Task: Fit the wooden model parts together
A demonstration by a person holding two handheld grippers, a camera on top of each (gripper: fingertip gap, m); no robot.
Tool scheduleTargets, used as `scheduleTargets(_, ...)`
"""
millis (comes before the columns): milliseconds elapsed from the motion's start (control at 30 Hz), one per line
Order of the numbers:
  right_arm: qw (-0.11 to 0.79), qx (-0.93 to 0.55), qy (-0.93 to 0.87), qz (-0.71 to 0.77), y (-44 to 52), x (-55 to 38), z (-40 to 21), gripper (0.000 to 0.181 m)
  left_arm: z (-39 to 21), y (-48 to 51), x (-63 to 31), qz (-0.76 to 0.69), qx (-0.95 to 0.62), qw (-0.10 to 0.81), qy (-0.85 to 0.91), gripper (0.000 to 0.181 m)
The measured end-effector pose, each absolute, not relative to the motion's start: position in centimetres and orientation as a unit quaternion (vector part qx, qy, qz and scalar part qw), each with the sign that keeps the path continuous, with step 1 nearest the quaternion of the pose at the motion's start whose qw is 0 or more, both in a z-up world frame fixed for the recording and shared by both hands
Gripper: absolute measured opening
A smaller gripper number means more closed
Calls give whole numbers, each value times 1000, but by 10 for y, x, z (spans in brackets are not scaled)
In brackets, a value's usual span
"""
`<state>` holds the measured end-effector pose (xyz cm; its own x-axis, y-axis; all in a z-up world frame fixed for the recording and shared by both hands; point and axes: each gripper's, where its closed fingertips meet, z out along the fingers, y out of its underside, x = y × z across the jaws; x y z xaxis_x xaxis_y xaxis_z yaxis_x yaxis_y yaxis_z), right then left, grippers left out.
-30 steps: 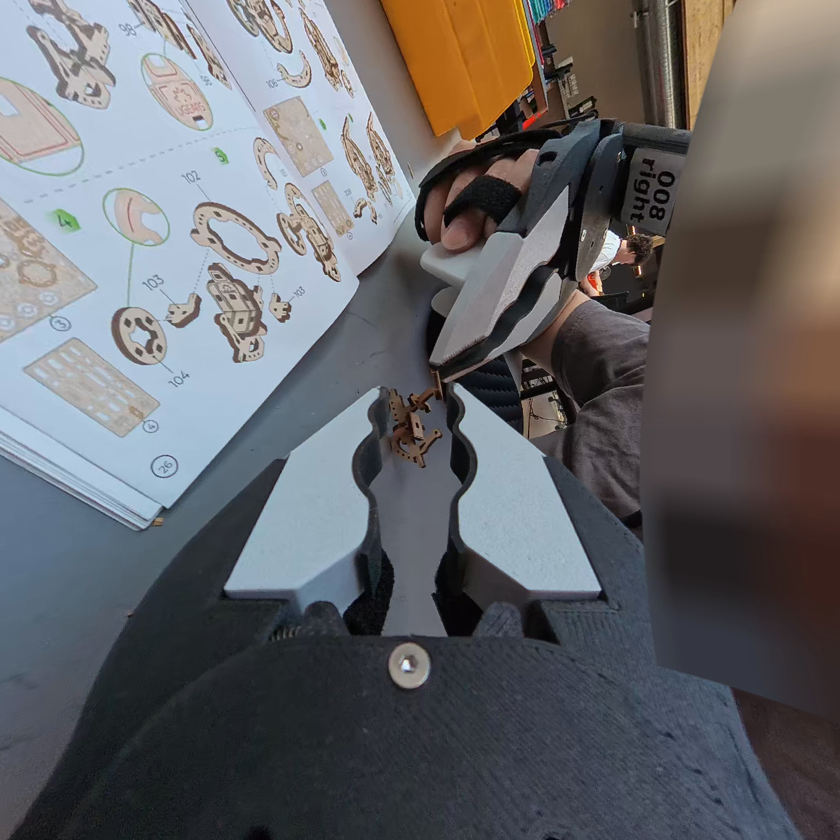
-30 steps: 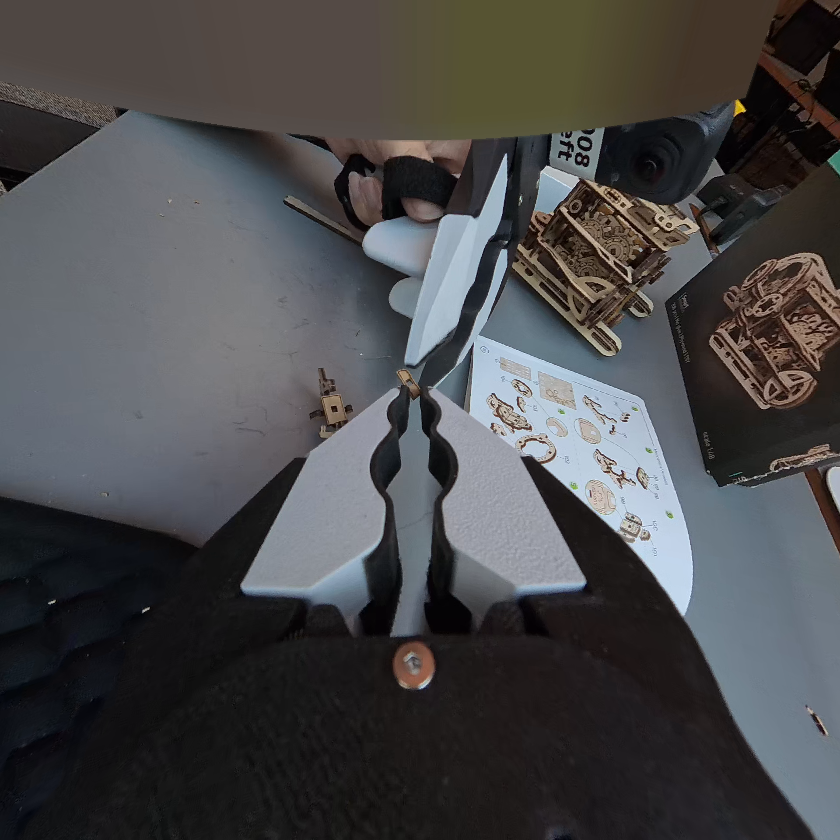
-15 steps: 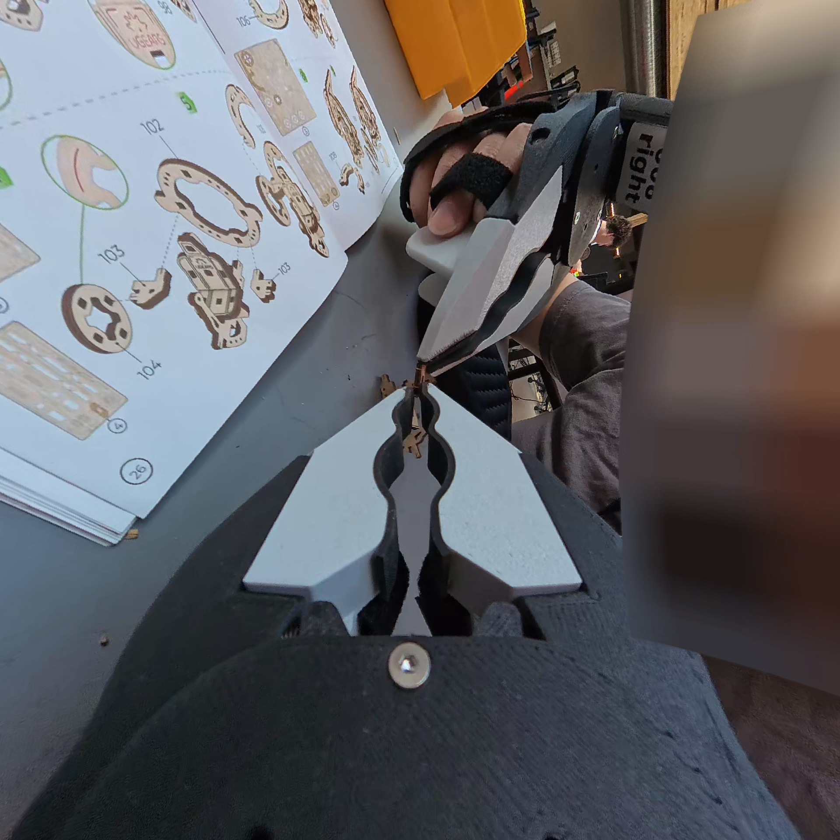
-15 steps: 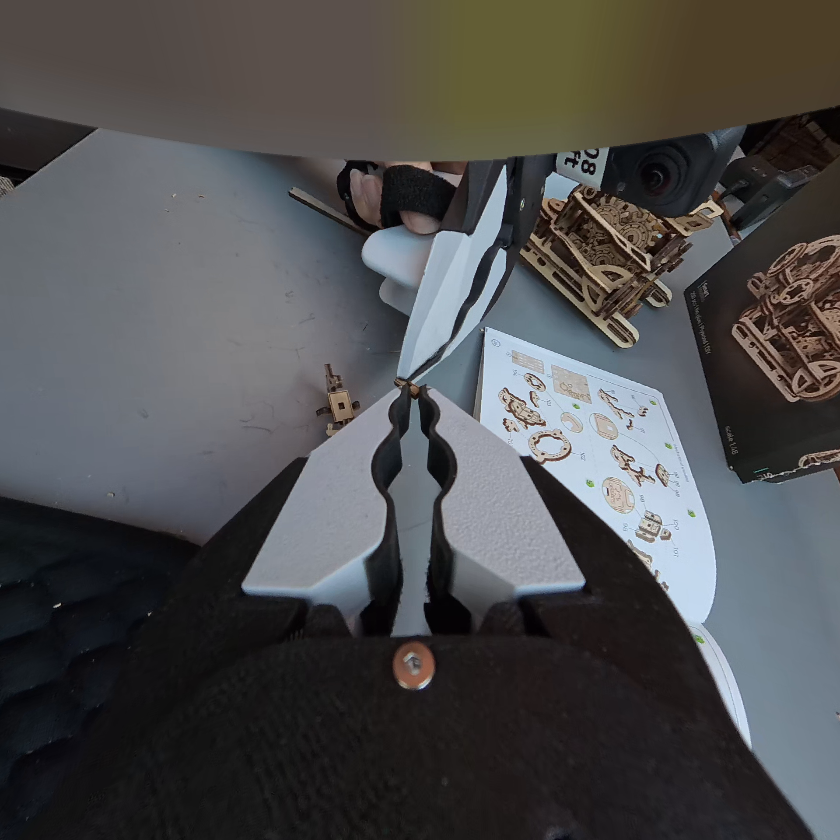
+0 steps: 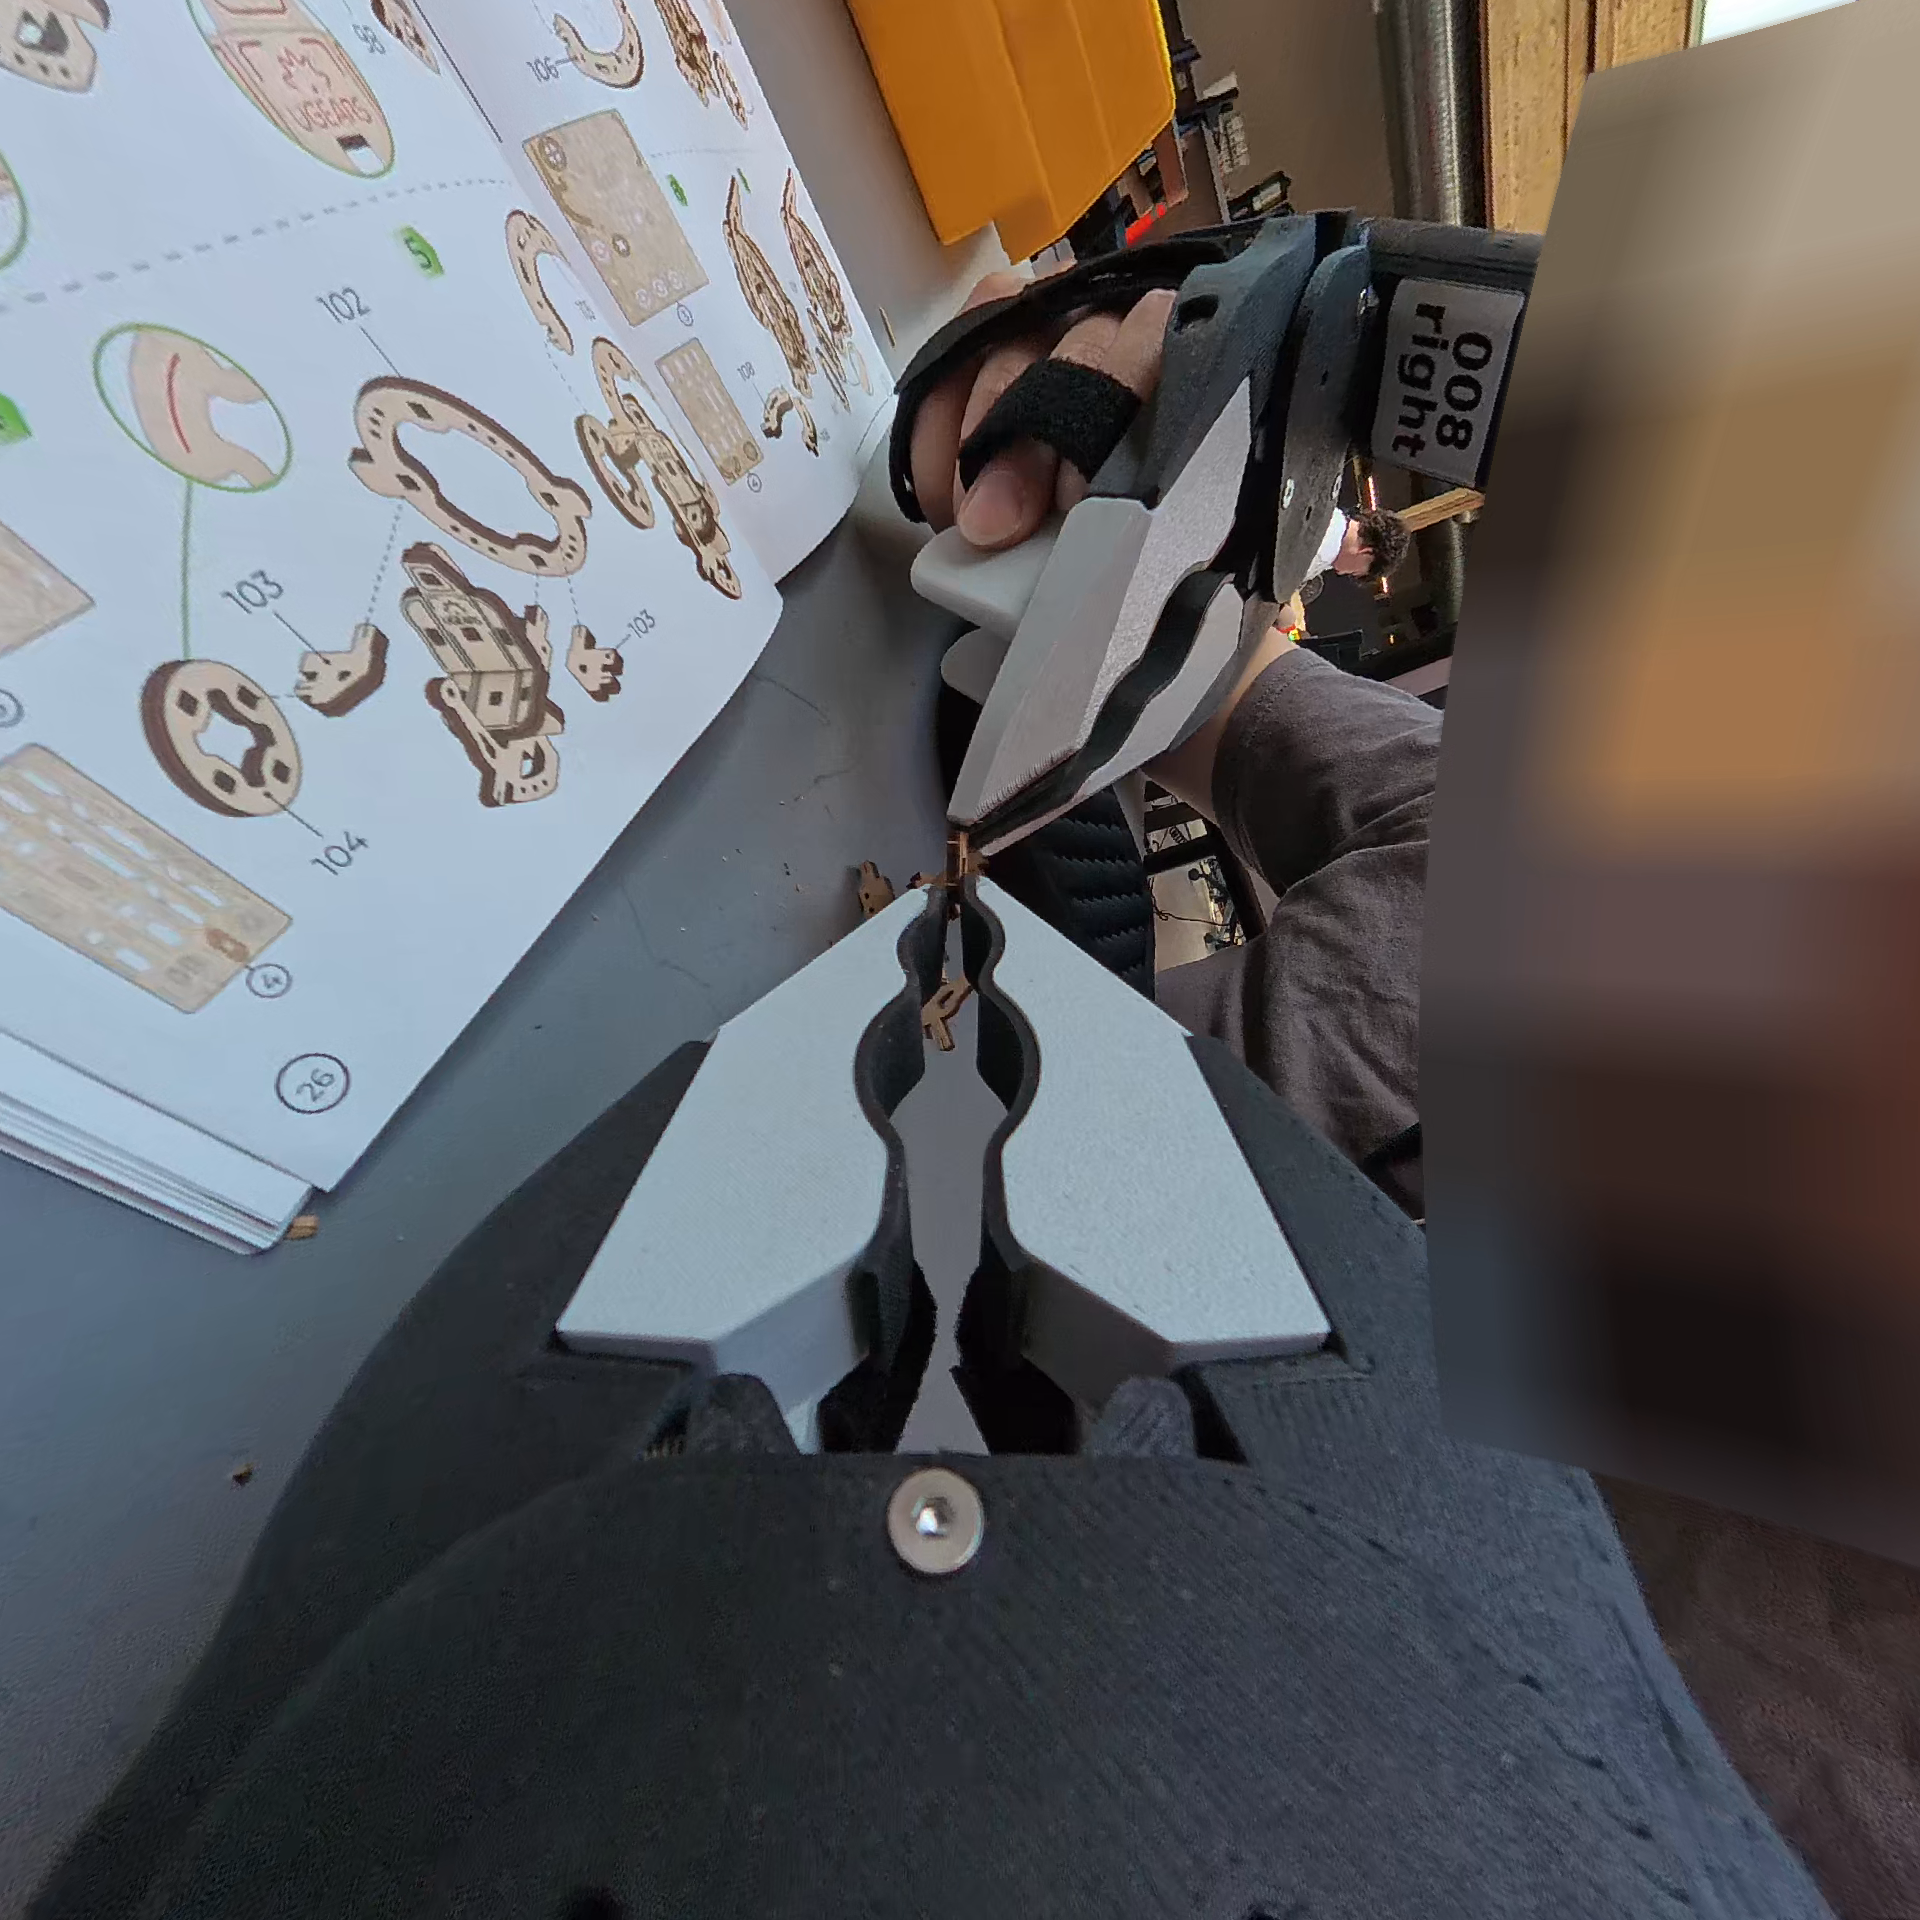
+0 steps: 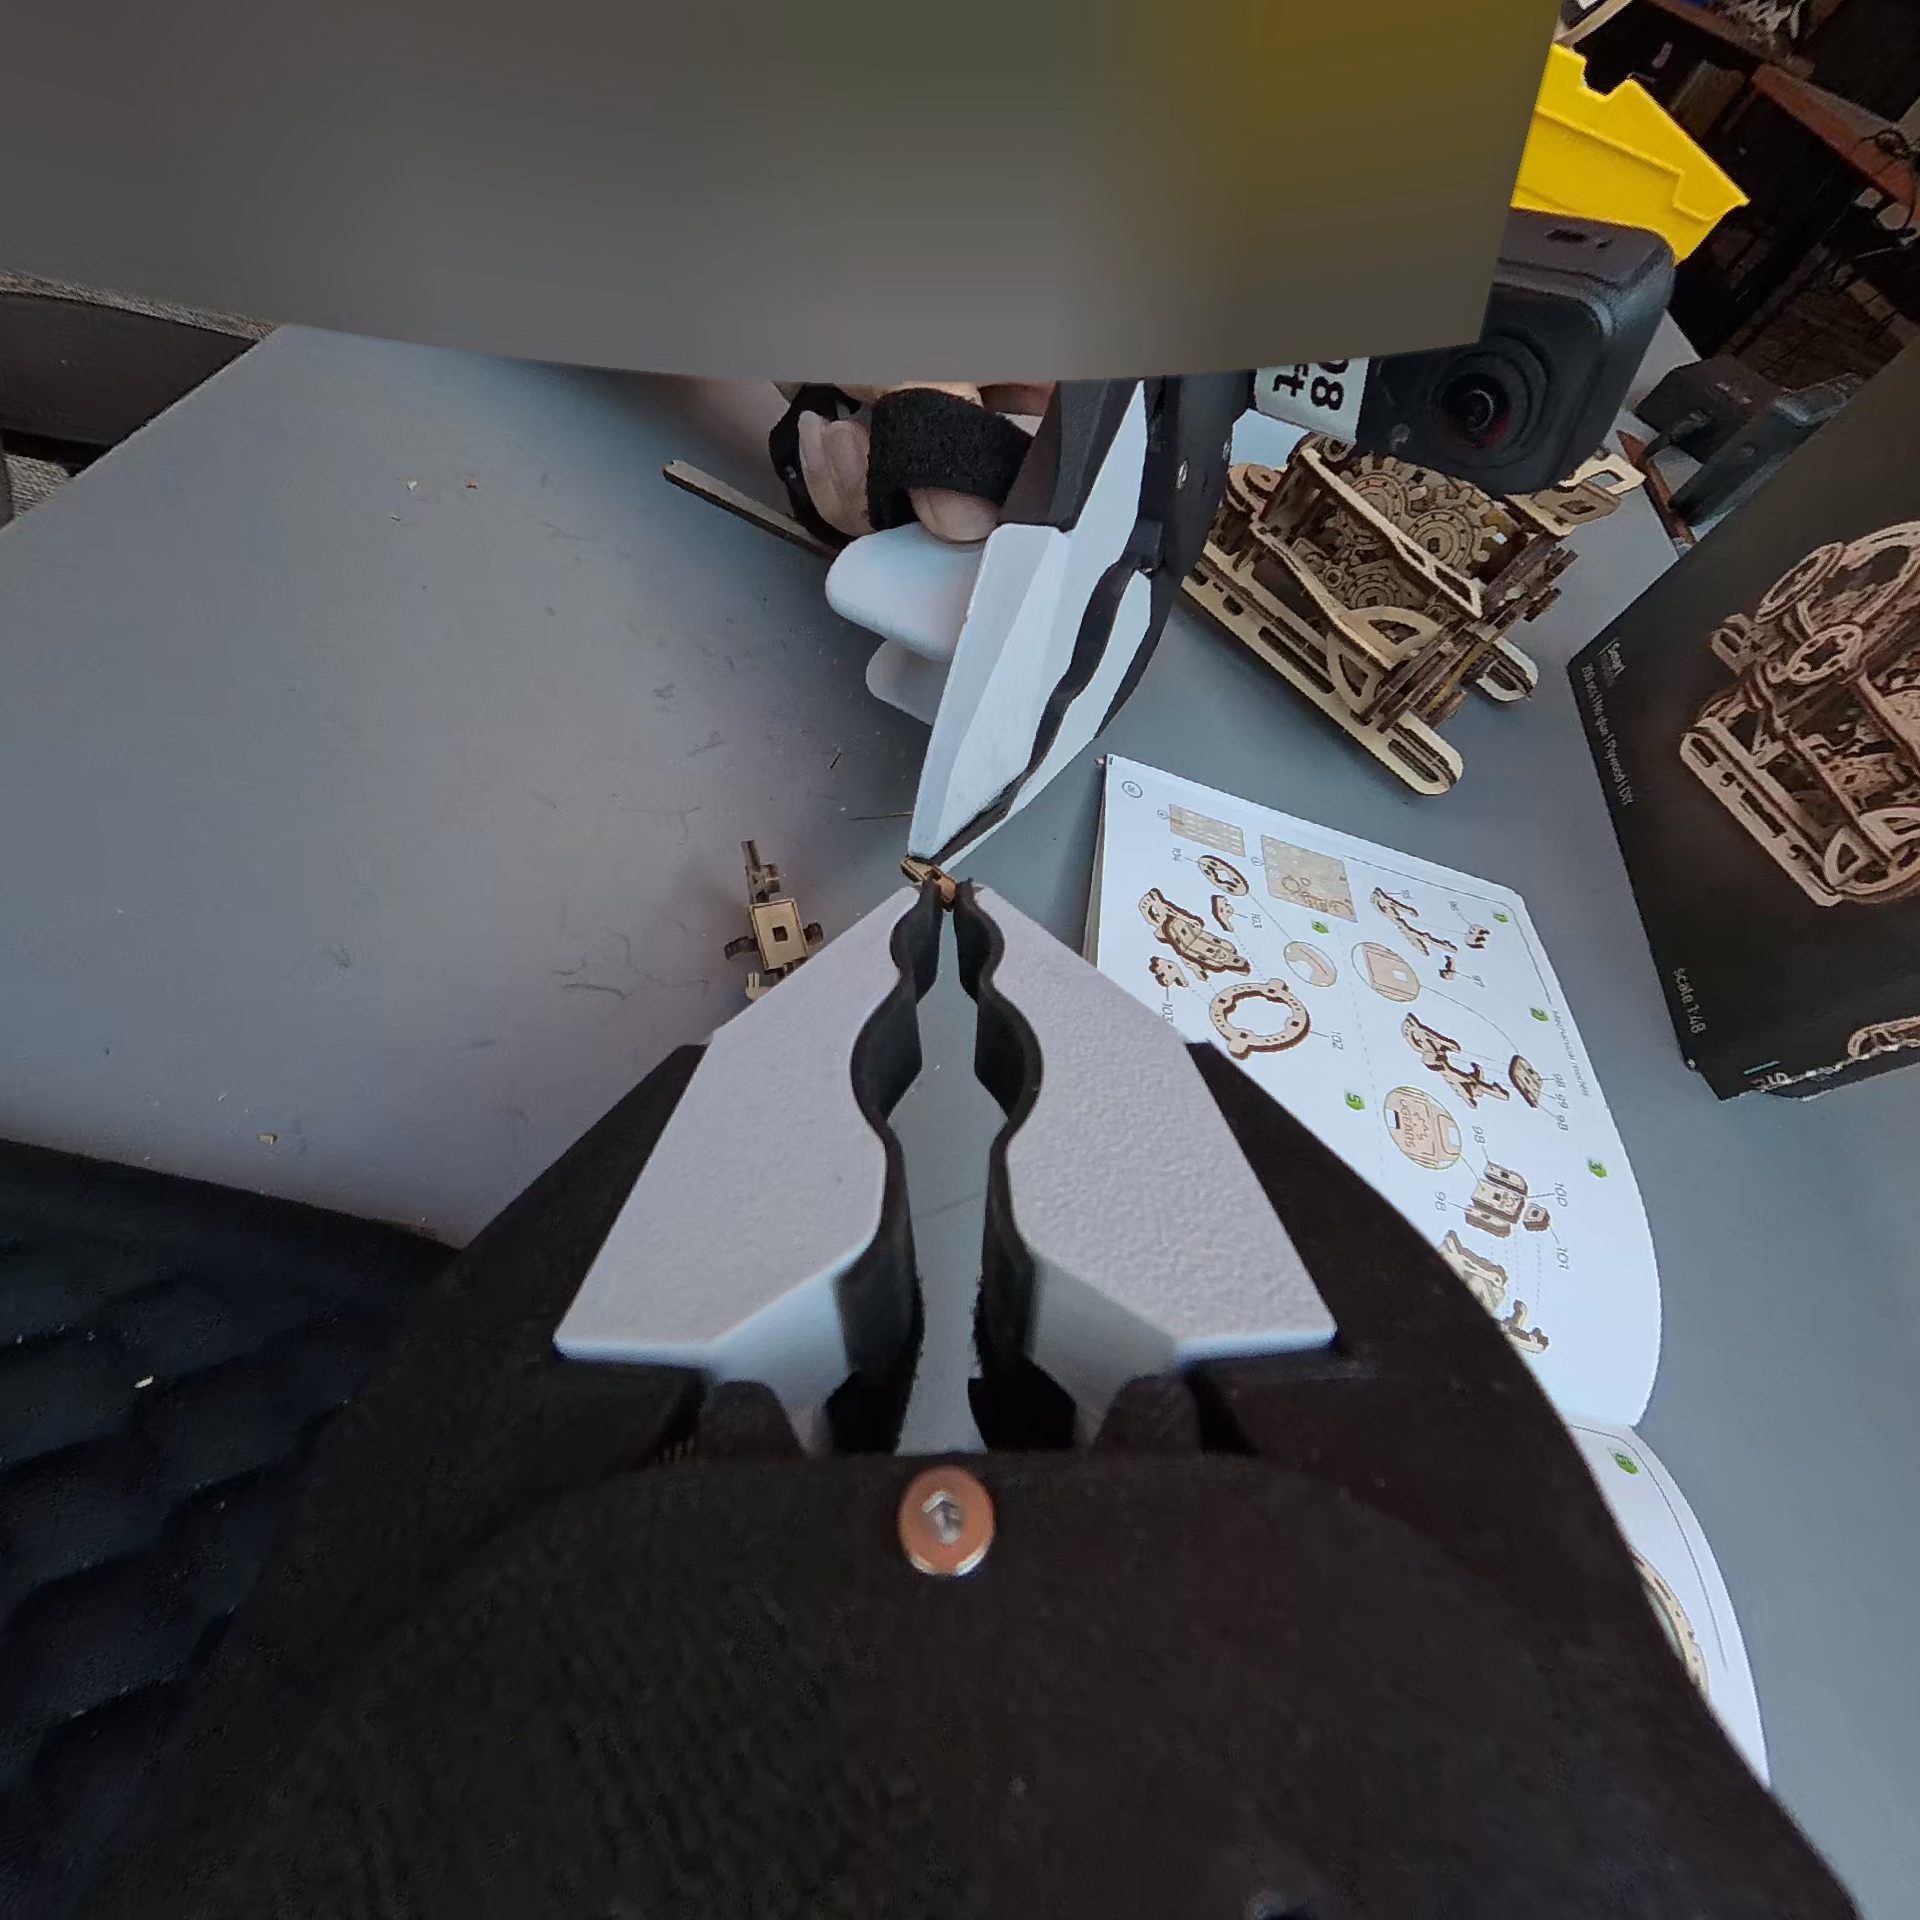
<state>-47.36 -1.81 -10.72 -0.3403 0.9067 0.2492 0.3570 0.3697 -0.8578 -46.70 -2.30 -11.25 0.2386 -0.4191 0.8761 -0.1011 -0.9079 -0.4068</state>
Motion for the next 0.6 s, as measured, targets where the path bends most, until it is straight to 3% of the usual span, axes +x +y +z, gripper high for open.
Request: scheduleTargets(600,367,-441,-738,355,-14,-472,-117,0,-117,-18,-474,-558,-797,154,174,0)
